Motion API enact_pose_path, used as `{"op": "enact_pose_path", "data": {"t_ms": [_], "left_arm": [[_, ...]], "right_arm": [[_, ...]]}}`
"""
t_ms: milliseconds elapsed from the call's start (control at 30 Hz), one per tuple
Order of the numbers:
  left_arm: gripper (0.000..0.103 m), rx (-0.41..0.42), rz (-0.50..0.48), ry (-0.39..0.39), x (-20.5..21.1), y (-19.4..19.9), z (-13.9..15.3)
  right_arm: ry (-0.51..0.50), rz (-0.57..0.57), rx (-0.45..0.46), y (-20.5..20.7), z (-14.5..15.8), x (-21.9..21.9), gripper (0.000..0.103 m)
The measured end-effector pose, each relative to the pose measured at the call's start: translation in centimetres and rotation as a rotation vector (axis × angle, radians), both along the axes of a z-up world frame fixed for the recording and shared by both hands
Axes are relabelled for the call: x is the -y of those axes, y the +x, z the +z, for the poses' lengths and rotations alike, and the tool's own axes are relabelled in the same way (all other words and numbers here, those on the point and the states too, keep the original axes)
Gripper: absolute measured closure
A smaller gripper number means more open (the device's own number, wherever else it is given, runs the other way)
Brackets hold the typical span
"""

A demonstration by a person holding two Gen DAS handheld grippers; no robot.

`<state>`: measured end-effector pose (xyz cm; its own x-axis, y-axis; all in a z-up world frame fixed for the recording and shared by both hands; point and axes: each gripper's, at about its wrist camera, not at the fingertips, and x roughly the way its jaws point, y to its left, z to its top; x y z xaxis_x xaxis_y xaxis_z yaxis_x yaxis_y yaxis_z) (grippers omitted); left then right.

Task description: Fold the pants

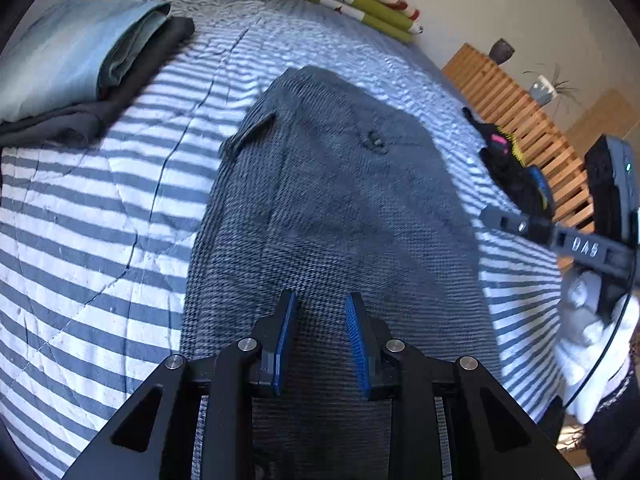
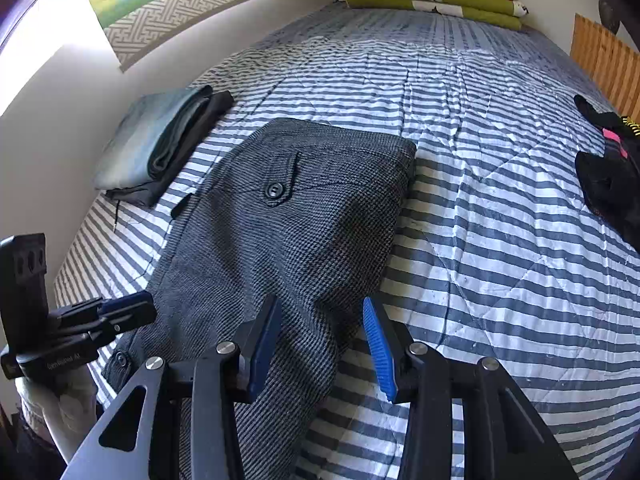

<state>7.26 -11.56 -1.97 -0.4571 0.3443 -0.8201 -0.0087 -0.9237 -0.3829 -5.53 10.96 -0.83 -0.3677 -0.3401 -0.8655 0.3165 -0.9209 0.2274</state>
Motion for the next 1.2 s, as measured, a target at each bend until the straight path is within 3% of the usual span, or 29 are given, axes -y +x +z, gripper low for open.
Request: {"op": "enact_pose_path", "data": {"t_ms": [100, 200, 400, 500, 567, 600, 733, 833, 1100, 1167, 1200], "left_arm": [[0.082, -0.037, 0.011, 0.051, 1.2, 0.3, -1.9], [0.082, -0.036, 0.014, 0.085, 1.6, 0.3, -2.1], [0.079, -0.034, 0.006, 0.07, 1.2, 0.4, -0.5], [0.061, -0.087, 0.013, 0.074, 2.2, 0.5, 1.7], [0.029, -0.101, 0.019, 0.047, 2.8, 0.2, 2.9], [0.026, -0.093, 0.022, 0.034, 3.0, -0.2, 3.0], [0.025, -0.02, 0.019, -0.008, 3.6, -2.8, 2.4], [0.025, 0.051, 0.004, 0.014, 3.9, -4.2, 1.2], [0.028, 0.084, -0.035, 0.049, 3.3, -6.5, -1.0], [0.049, 0.095, -0.045, 0.045, 3.0, -6.8, -1.6], [0.053, 0.094, -0.048, 0.024, 2.9, -6.7, -1.8]], "right_arm": [[-0.071, -0.038, 0.08, -3.6, -2.8, -1.1, 0.064], [0.082, -0.083, 0.091, -6.7, -5.9, -0.8, 0.064], [-0.088, -0.119, 0.078, -5.3, -2.5, -4.5, 0.063], [-0.118, -0.092, 0.091, -2.1, -1.9, -6.0, 0.059], [-0.149, -0.08, 0.108, -0.1, -2.0, -6.9, 0.056], [-0.164, -0.08, 0.12, 0.5, -2.1, -7.1, 0.054], [-0.211, -0.079, 0.168, 2.6, -3.2, -7.2, 0.049], [-0.225, -0.076, 0.186, 3.3, -4.2, -6.9, 0.048], [-0.348, -0.066, 0.261, 2.8, -6.4, -6.0, 0.048], [-0.397, -0.05, 0.3, 2.4, -7.3, -5.4, 0.048], [-0.419, -0.044, 0.305, 2.4, -7.6, -5.2, 0.047]]}}
